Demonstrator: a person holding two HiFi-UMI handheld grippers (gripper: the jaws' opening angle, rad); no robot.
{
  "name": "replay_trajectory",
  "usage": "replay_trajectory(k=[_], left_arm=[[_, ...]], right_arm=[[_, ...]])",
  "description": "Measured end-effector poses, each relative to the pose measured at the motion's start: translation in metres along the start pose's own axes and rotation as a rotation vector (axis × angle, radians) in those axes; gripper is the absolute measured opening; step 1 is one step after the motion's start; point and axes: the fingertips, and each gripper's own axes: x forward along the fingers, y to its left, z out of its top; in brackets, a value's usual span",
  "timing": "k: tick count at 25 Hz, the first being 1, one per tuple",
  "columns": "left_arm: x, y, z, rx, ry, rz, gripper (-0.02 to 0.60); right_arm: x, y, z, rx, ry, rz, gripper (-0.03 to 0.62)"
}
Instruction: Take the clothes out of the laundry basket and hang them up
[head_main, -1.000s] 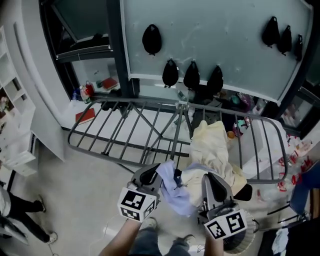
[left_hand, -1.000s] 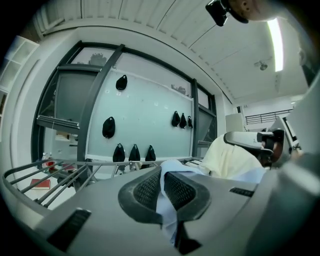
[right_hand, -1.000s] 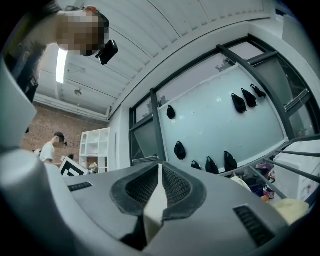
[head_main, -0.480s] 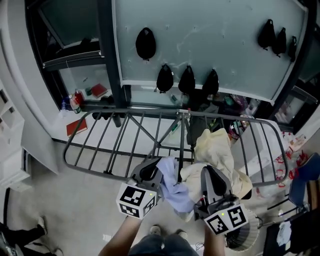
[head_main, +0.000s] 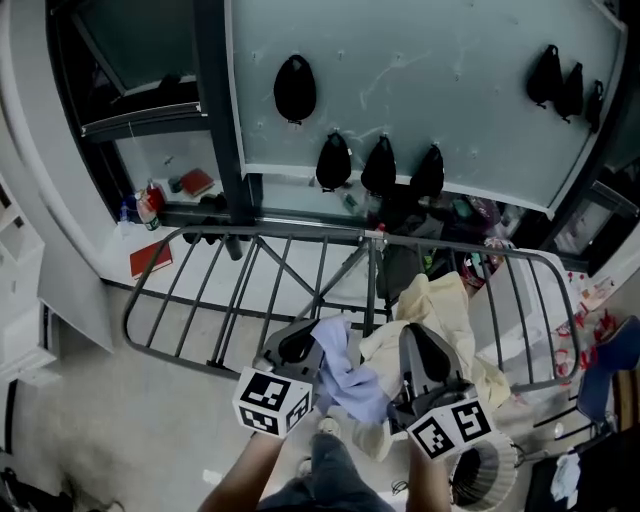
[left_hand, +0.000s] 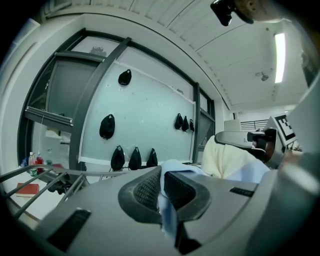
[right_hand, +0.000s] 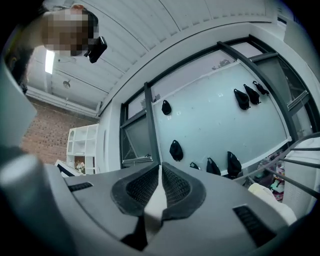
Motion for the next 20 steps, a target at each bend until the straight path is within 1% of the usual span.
replay_trajectory(k=[5, 11, 20], left_arm=[[0.033, 0.02, -0.007, -0.015, 0.01, 0.019, 0.025], [0.075, 0.043, -0.008, -0.021, 0.025, 0.035, 0.025], [0.13, 0.085, -0.004, -0.027, 0.04, 0.096, 0.025]], right_arm=[[0.036, -0.026, -0.015, -0.01, 0.036, -0.005, 0.018], [0.077, -0.059, -0.024, 0.006, 0.062, -0.013, 0.018], [0.142, -0.106, -0.033, 0.022, 0.091, 0.005, 0.018]])
